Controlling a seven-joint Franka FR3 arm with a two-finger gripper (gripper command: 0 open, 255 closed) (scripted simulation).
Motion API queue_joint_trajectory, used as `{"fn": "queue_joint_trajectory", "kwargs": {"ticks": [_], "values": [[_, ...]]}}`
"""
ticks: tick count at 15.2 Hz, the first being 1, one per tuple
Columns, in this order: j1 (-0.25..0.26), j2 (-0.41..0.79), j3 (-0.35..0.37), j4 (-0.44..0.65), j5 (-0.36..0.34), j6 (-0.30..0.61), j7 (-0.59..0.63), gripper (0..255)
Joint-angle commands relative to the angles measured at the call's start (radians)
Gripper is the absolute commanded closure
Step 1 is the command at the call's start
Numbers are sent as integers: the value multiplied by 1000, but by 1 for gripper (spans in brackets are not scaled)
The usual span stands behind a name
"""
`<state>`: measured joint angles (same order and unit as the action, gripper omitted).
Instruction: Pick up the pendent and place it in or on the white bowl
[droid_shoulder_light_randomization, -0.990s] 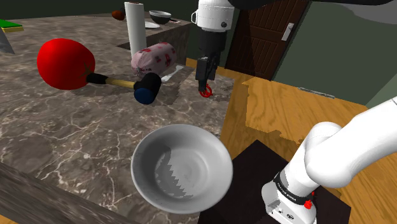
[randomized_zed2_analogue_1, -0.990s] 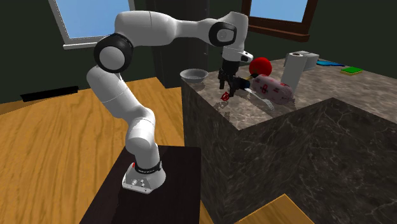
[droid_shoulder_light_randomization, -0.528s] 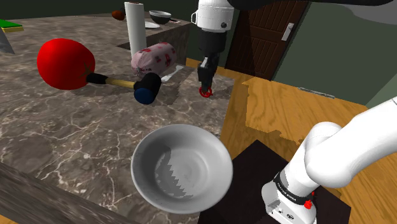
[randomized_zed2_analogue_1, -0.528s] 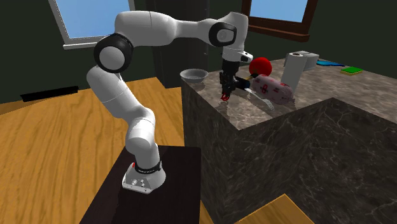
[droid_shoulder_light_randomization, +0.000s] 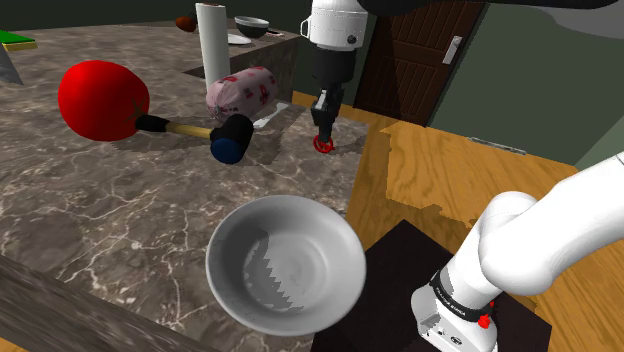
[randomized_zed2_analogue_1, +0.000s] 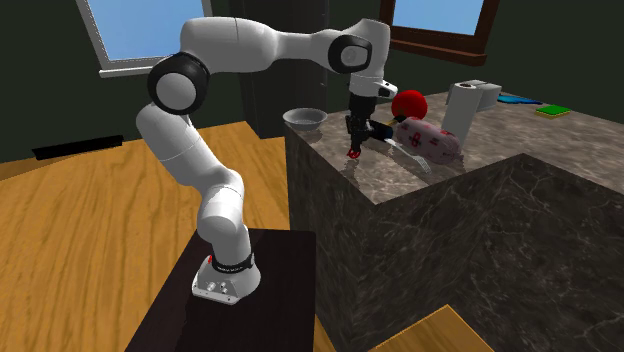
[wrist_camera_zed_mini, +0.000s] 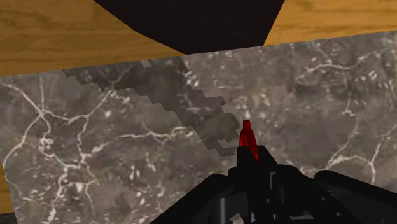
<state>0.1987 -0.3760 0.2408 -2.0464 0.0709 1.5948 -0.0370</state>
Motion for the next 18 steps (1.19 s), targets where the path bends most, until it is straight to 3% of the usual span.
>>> {"fn": "queue_joint_trajectory", "kwargs": {"ticks": [1, 18], "values": [[0, 2, -1, 15, -1, -13, 0, 255], [-8, 66, -3, 308, -15, -243, 10, 255]]}}
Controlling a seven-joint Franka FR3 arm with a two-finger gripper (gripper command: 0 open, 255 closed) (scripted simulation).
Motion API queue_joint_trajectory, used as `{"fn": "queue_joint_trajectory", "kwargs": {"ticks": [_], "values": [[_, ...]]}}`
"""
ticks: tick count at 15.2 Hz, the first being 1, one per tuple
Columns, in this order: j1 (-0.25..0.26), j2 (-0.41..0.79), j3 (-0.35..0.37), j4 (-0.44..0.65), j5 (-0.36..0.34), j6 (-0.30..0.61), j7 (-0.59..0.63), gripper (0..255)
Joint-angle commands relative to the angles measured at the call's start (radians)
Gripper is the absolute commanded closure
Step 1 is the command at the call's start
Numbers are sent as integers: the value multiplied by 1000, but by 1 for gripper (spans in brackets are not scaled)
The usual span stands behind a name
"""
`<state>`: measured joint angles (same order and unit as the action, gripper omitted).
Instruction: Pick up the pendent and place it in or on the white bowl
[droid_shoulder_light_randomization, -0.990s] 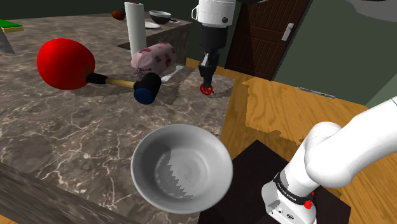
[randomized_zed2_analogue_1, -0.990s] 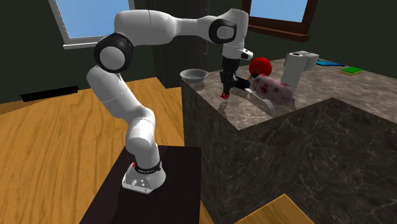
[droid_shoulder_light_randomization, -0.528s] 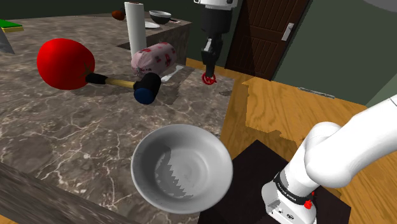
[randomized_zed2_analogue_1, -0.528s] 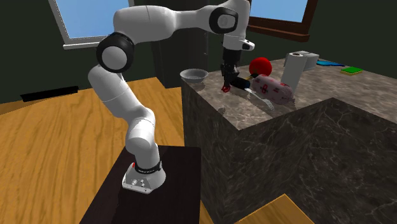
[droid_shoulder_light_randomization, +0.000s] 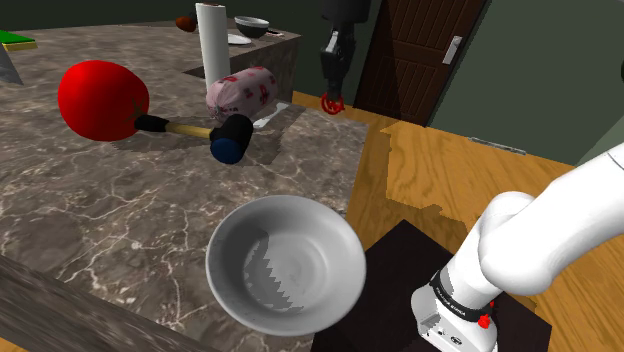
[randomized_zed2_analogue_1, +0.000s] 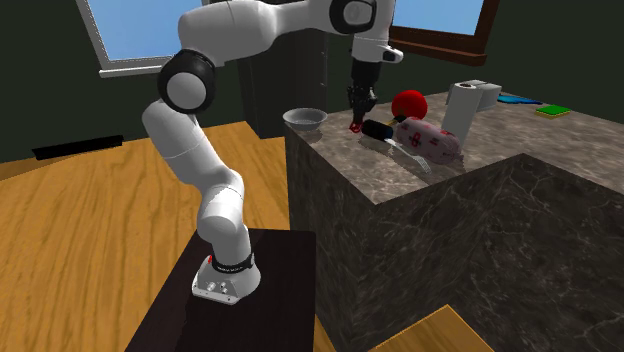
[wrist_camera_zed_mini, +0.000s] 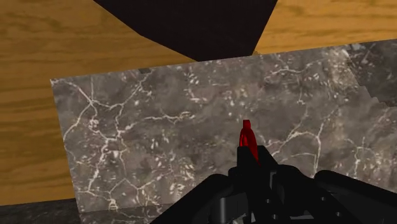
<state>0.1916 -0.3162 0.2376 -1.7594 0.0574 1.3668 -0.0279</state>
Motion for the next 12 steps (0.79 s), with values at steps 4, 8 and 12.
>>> {"fn": "queue_joint_trajectory", "kwargs": {"ticks": [4, 8, 12], "values": [[-2, 32, 2, 103, -6, -72, 5, 255], [23, 24, 48, 119, 16, -93, 81, 255], [56, 22, 114, 135, 45, -105, 185, 255]]}}
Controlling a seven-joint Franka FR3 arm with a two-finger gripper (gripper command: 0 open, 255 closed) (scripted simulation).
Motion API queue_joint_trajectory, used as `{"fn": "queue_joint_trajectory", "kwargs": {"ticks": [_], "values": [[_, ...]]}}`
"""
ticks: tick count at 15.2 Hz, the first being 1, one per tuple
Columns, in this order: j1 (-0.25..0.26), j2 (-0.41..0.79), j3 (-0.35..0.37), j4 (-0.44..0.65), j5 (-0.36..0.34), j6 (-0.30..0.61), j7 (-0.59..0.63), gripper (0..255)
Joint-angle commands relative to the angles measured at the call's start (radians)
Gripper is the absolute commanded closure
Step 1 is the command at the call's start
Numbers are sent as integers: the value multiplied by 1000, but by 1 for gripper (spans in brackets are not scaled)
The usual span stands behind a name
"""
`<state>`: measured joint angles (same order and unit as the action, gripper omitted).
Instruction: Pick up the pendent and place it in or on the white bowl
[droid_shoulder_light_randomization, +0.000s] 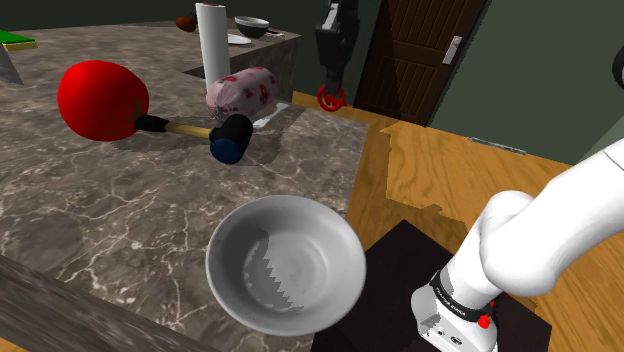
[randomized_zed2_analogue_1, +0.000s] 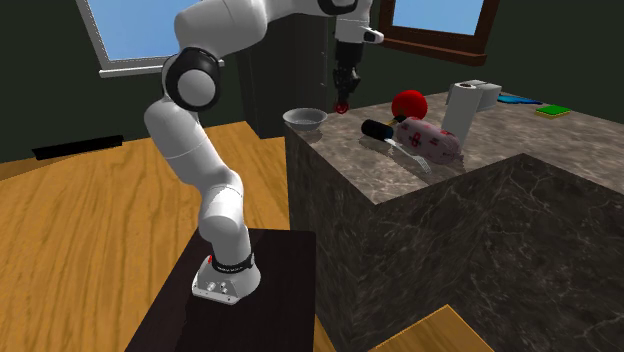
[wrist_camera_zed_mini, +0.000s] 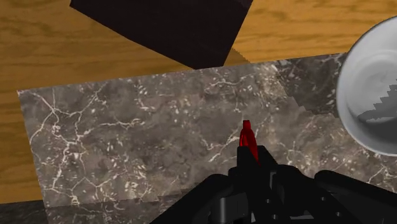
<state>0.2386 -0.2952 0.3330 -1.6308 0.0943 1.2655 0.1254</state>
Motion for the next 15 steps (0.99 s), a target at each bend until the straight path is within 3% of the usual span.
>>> {"fn": "queue_joint_trajectory", "kwargs": {"ticks": [1, 9, 15], "values": [[17, 3, 36, 14, 14, -7, 58, 255], [81, 70, 192, 114, 44, -26, 291, 255], [143, 192, 331, 248, 12, -42, 495, 255]]}}
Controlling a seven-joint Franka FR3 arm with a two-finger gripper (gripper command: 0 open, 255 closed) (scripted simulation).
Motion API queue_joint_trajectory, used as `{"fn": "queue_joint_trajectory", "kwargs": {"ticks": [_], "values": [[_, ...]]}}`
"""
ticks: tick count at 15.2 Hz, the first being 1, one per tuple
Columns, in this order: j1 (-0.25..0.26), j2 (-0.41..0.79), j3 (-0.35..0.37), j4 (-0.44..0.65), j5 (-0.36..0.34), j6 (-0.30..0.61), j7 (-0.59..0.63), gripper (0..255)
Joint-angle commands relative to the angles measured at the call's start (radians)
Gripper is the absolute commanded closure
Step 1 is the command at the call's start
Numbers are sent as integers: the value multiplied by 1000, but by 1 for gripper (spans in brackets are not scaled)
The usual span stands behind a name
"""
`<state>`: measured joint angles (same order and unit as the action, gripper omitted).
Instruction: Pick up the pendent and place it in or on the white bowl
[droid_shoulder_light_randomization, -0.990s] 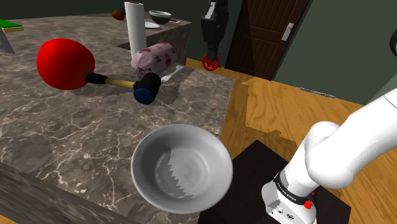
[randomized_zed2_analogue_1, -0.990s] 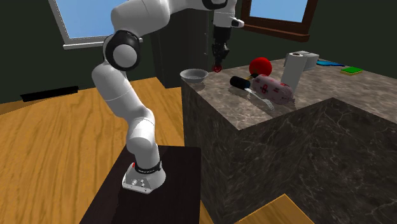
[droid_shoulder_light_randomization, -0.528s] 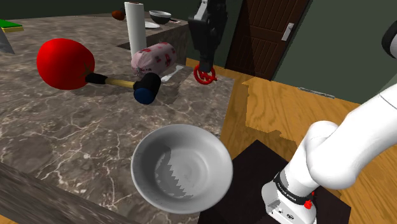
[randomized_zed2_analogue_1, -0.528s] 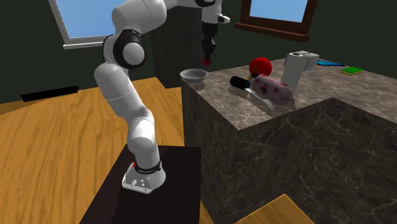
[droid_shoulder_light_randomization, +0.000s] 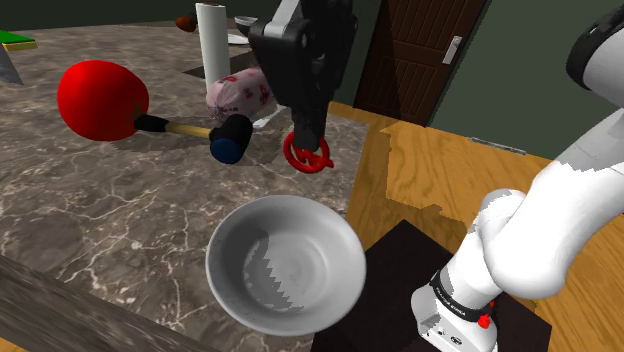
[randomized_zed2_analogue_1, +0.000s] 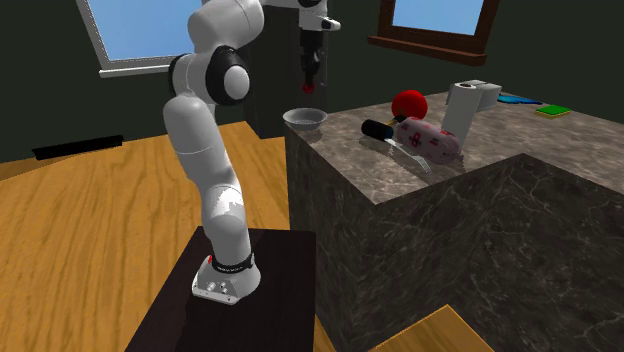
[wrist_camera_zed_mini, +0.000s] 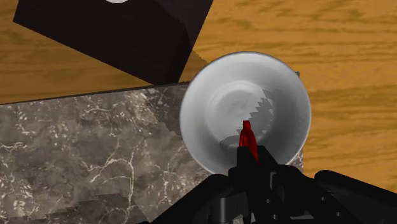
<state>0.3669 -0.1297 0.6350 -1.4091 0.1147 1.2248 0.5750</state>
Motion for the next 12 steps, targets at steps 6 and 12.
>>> {"fn": "queue_joint_trajectory", "kwargs": {"ticks": [6, 12], "values": [[15, -17, 19, -85, 14, 75, 30, 255], [15, -65, 6, -212, 37, 161, 4, 255]]}}
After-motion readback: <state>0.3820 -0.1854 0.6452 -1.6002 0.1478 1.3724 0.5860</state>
